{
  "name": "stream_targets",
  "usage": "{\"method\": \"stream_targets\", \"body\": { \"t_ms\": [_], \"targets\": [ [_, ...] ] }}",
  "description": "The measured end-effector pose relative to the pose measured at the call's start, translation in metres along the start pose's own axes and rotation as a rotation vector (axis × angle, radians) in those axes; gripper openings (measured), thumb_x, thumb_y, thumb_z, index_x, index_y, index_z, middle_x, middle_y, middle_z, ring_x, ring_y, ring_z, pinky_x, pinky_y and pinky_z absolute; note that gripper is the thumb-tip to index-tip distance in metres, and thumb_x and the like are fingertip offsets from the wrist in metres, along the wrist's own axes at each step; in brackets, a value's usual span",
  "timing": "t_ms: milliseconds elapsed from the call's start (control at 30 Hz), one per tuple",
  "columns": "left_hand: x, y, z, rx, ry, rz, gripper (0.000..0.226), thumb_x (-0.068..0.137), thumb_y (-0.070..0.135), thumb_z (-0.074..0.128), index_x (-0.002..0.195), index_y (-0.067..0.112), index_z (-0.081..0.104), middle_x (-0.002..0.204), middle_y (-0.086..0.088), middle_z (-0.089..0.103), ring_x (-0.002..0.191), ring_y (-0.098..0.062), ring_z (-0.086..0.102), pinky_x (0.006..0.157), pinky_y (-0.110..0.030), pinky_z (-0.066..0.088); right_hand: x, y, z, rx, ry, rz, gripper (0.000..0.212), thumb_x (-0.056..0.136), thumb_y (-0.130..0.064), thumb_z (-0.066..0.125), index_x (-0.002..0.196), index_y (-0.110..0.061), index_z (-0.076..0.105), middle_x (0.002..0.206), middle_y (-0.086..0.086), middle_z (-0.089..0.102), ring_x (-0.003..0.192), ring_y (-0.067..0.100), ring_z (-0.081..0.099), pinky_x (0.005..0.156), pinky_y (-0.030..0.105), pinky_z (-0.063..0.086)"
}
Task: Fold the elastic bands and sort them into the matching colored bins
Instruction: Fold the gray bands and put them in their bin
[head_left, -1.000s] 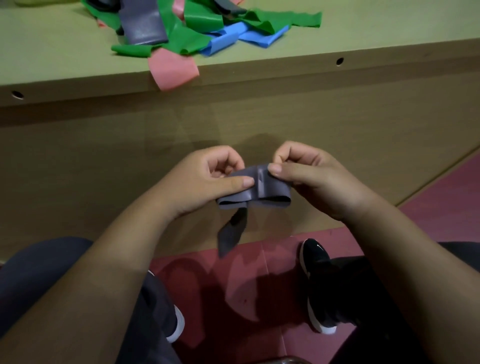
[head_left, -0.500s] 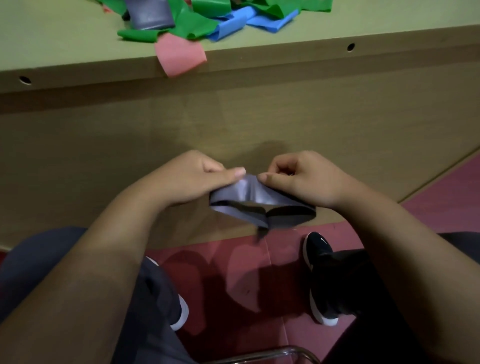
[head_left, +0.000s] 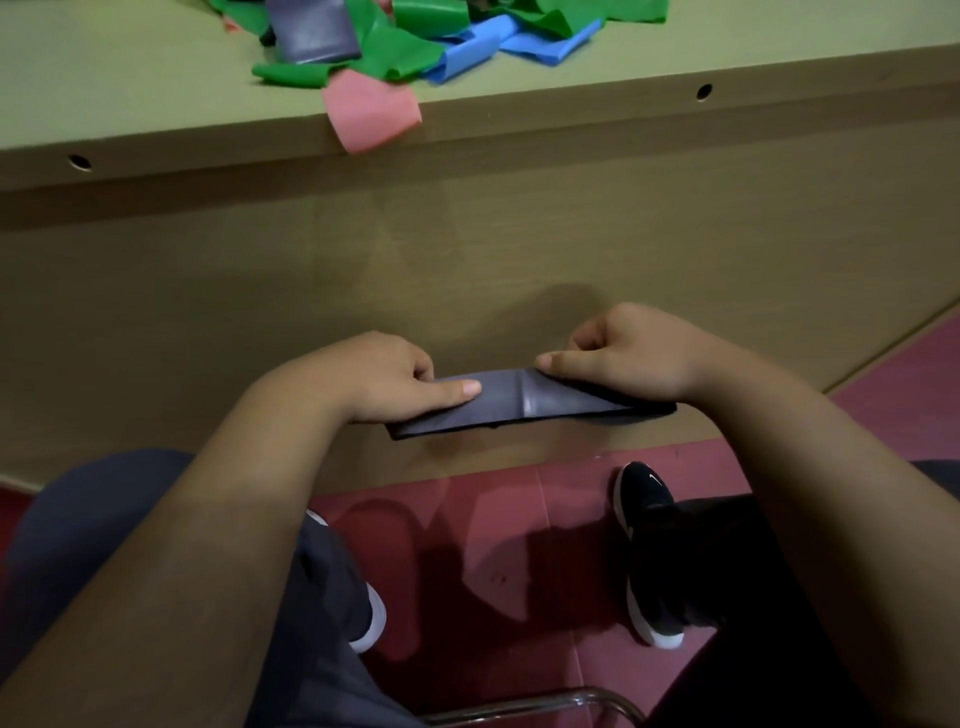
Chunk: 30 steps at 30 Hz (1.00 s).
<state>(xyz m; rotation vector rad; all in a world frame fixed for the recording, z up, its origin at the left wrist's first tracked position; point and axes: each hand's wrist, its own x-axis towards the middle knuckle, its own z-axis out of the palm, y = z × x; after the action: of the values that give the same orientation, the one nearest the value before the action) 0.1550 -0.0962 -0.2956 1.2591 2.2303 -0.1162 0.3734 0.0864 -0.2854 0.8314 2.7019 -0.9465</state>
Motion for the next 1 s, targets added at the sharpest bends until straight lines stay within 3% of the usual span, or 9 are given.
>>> {"method": "stream_targets", "body": {
  "t_ms": [133,233,367,433,600,733,833,900,1000],
  "targets": [
    [0.002,0.0,0.001,-0.007,-0.005,-0.027,0.079,0.08,0.093,0.049,0.095,0.02,0.077,0.096,0.0,0.077,0.091,-0.02,0.07,0.089,-0.043,0.059,-0.001,-0.002,0.003,0.19,-0.083,-0.072,0.022,0.098,-0.047,0.073,0.091,-0.027,0.08,0.082,-0.003,0.075,0.074,0.006,0.063,0.072,0.03,0.045],
    [0.0,-0.002,0.002,-0.196,-0.001,0.093,0.061,0.08,0.088,0.057,0.1,0.034,0.075,0.1,0.015,0.075,0.095,-0.006,0.069,0.095,-0.038,0.057,0.001,0.0,0.007,0.403,-0.086,-0.163,0.008,0.101,-0.028,0.073,0.099,-0.023,0.077,0.087,-0.007,0.072,0.081,0.004,0.059,0.078,0.027,0.042],
    [0.002,0.003,0.006,-0.384,0.158,0.348,0.027,0.095,0.057,0.07,0.11,0.035,0.074,0.104,0.017,0.075,0.099,0.0,0.069,0.097,-0.037,0.056,0.002,-0.003,0.014,0.707,-0.08,-0.231,0.01,0.105,-0.013,0.066,0.11,-0.006,0.072,0.09,0.003,0.067,0.085,0.011,0.059,0.074,0.02,0.047],
    [0.001,0.009,0.007,-0.526,0.246,0.393,0.021,0.1,0.039,0.072,0.119,0.031,0.073,0.112,0.015,0.075,0.107,-0.001,0.069,0.099,-0.031,0.054,0.002,-0.005,0.016,0.785,-0.042,-0.253,0.011,0.106,-0.01,0.063,0.113,-0.003,0.069,0.089,0.004,0.066,0.084,0.011,0.06,0.071,0.017,0.049],
    [-0.012,0.023,0.008,-0.949,0.286,0.338,0.016,0.106,0.019,0.063,0.11,0.013,0.077,0.098,-0.007,0.077,0.085,-0.016,0.071,0.084,-0.037,0.06,0.006,-0.008,0.021,0.844,0.025,-0.231,0.007,0.106,-0.013,0.066,0.111,-0.012,0.07,0.086,0.011,0.057,0.082,0.02,0.052,0.067,0.029,0.041],
    [-0.015,0.026,0.007,-0.989,0.336,0.354,0.007,0.096,0.013,0.076,0.103,0.011,0.078,0.087,-0.013,0.073,0.08,-0.014,0.069,0.074,-0.032,0.063,0.005,-0.013,0.025,0.908,0.034,-0.251,0.011,0.106,-0.01,0.064,0.115,-0.012,0.069,0.089,0.018,0.068,0.085,0.022,0.061,0.075,0.031,0.049],
    [-0.013,0.027,0.006,-1.006,0.389,0.325,0.01,0.092,0.006,0.079,0.102,0.007,0.077,0.084,-0.007,0.072,0.077,-0.014,0.069,0.069,-0.028,0.062,0.004,-0.015,0.028,0.908,0.013,-0.284,0.017,0.106,-0.01,0.064,0.119,-0.019,0.069,0.111,0.033,0.072,0.095,0.028,0.067,0.086,0.041,0.049],
    [-0.013,0.027,0.004,-0.989,0.411,0.323,0.009,0.092,0.005,0.08,0.1,0.008,0.078,0.081,-0.004,0.072,0.076,-0.013,0.068,0.069,-0.028,0.062,0.005,-0.014,0.03,0.878,0.02,-0.288,0.018,0.106,-0.009,0.064,0.12,-0.02,0.068,0.105,0.028,0.073,0.093,0.025,0.066,0.082,0.035,0.05],
    [-0.015,0.026,0.001,-0.933,0.454,0.338,0.009,0.091,0.006,0.081,0.096,0.014,0.08,0.078,-0.002,0.072,0.072,-0.011,0.066,0.068,-0.029,0.061,0.008,-0.012,0.032,0.788,0.041,-0.251,0.014,0.106,-0.012,0.065,0.119,-0.016,0.063,0.081,0.0,0.067,0.077,0.013,0.061,0.067,0.026,0.045]
  ]
}}
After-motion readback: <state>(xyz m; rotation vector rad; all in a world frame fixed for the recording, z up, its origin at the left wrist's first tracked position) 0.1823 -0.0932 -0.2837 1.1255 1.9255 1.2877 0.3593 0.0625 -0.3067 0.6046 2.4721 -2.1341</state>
